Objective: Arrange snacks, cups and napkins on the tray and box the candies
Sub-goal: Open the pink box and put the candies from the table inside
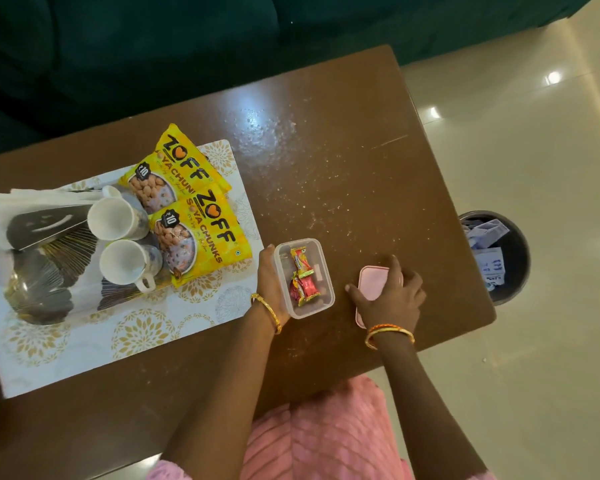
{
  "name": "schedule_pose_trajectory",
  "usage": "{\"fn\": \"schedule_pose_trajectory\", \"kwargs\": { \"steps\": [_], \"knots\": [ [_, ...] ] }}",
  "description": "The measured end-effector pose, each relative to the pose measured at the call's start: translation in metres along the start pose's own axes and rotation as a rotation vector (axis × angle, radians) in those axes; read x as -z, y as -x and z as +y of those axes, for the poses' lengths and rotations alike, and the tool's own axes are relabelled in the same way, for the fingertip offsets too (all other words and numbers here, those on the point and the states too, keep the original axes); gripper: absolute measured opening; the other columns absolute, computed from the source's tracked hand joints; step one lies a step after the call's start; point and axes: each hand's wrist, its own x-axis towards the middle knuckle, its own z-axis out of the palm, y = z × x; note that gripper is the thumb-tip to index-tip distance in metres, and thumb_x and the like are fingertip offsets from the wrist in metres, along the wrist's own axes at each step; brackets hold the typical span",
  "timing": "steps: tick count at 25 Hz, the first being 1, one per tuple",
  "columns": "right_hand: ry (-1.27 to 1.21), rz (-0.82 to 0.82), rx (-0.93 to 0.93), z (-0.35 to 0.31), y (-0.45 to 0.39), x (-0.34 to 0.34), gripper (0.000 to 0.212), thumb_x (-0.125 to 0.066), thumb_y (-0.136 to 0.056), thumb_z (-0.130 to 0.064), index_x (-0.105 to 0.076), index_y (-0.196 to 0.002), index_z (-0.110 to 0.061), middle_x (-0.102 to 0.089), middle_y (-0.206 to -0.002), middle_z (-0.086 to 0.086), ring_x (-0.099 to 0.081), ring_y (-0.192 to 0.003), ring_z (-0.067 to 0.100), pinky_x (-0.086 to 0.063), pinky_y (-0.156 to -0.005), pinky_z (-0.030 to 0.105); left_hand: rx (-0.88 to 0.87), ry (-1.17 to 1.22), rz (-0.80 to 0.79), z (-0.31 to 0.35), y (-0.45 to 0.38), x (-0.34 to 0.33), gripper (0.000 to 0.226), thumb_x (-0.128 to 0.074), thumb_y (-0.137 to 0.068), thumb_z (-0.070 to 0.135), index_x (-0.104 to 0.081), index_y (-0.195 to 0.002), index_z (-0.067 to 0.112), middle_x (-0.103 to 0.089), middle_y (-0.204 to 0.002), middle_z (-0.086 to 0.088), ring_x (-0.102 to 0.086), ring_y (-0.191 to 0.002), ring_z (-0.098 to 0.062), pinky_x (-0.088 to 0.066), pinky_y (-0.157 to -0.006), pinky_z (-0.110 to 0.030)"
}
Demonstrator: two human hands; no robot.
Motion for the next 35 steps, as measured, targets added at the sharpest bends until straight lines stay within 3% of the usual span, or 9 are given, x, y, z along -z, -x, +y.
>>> {"fn": "schedule_pose_trajectory", "kwargs": {
  "steps": [5,10,12,15,17,23,28,32,35],
  "knots": [
    [-0.109,0.036,-0.030,-0.006,0.005,-0.007,0.073,-0.072,-0.072,-0.041,-0.040,-0.137,-0.030,-0.034,-0.136,0.021,-0.035,-0.122,0.041,-0.042,-0.097,0.048,0.038,-0.008,-0.003,-0.014,0.004,0.012,0.058,-0.040,-0.073,0.067,-0.066,-0.105,0.025,-0.071,-0.082,-0.005,-0.061,-0.088,-0.026,-0.050,-0.083,-0.048],
    [-0.895,0.362,0.128,-0.022,0.025,0.031,0.053,-0.084,-0.061,-0.035,-0.058,-0.107,-0.028,-0.039,-0.118,0.010,-0.053,-0.106,0.024,-0.050,-0.092,0.030,0.063,-0.006,-0.024,-0.023,0.010,0.012,0.060,-0.037,-0.073,0.069,-0.066,-0.105,0.027,-0.068,-0.094,-0.006,-0.061,-0.093,-0.027,-0.046,-0.090,-0.052],
    [-1.065,0.389,0.202,-0.029,0.042,0.035,0.046,-0.085,-0.058,-0.033,-0.055,-0.093,-0.028,-0.043,-0.112,0.011,-0.058,-0.101,0.019,-0.052,-0.087,0.025,0.060,0.012,-0.023,-0.026,0.013,0.008,0.063,-0.032,-0.076,0.070,-0.065,-0.108,0.027,-0.066,-0.099,-0.007,-0.060,-0.097,-0.028,-0.044,-0.093,-0.053],
    [-0.989,0.264,0.296,-0.030,0.068,0.018,0.048,-0.087,-0.057,-0.025,-0.053,-0.087,-0.010,-0.043,-0.105,0.015,-0.055,-0.101,0.019,-0.051,-0.082,0.023,0.025,0.031,-0.078,-0.029,0.018,0.000,0.067,-0.028,-0.079,0.065,-0.058,-0.123,0.024,-0.060,-0.119,-0.010,-0.054,-0.116,-0.032,-0.039,-0.100,-0.051],
    [-0.849,0.219,0.352,-0.025,0.079,0.003,0.047,-0.087,-0.056,-0.024,-0.053,-0.082,-0.005,-0.046,-0.103,0.015,-0.051,-0.101,0.017,-0.047,-0.079,0.021,-0.019,0.026,-0.076,-0.031,0.022,-0.003,0.069,-0.025,-0.079,0.065,-0.059,-0.122,0.023,-0.058,-0.126,-0.014,-0.050,-0.123,-0.035,-0.038,-0.099,-0.051],
    [-0.729,0.067,0.399,-0.014,0.094,-0.015,0.032,-0.078,-0.061,-0.029,-0.063,-0.086,-0.015,-0.040,-0.112,0.001,-0.039,-0.111,-0.002,-0.038,-0.086,0.006,-0.125,-0.023,0.015,-0.041,0.031,0.001,0.058,-0.019,-0.086,0.064,-0.062,-0.096,0.027,-0.065,-0.101,-0.010,-0.061,-0.095,-0.027,-0.051,-0.081,-0.042],
    [-0.667,-0.050,0.406,-0.012,0.100,-0.013,0.036,-0.071,-0.069,-0.035,-0.066,-0.105,-0.040,-0.042,-0.121,-0.004,-0.041,-0.118,0.014,-0.042,-0.096,0.038,-0.127,0.020,0.040,-0.041,0.034,-0.002,0.061,-0.020,-0.084,0.066,-0.063,-0.094,0.024,-0.063,-0.097,-0.013,-0.060,-0.091,-0.027,-0.050,-0.083,-0.042],
    [-0.587,-0.080,0.413,-0.014,0.108,-0.013,0.037,-0.065,-0.074,-0.042,-0.063,-0.111,-0.044,-0.045,-0.133,-0.003,-0.038,-0.124,0.013,-0.027,-0.096,0.034,-0.112,-0.004,0.099,-0.038,0.036,-0.002,0.060,-0.023,-0.084,0.065,-0.059,-0.100,0.019,-0.060,-0.094,-0.014,-0.058,-0.086,-0.026,-0.050,-0.069,-0.036],
    [-0.572,-0.102,0.407,-0.014,0.109,-0.014,0.037,-0.063,-0.075,-0.041,-0.063,-0.113,-0.042,-0.042,-0.140,-0.002,-0.037,-0.129,0.013,-0.028,-0.098,0.035,-0.123,0.005,0.099,-0.038,0.038,-0.003,0.060,-0.021,-0.084,0.064,-0.060,-0.093,0.019,-0.061,-0.090,-0.013,-0.059,-0.082,-0.025,-0.050,-0.068,-0.034]
  ]
}}
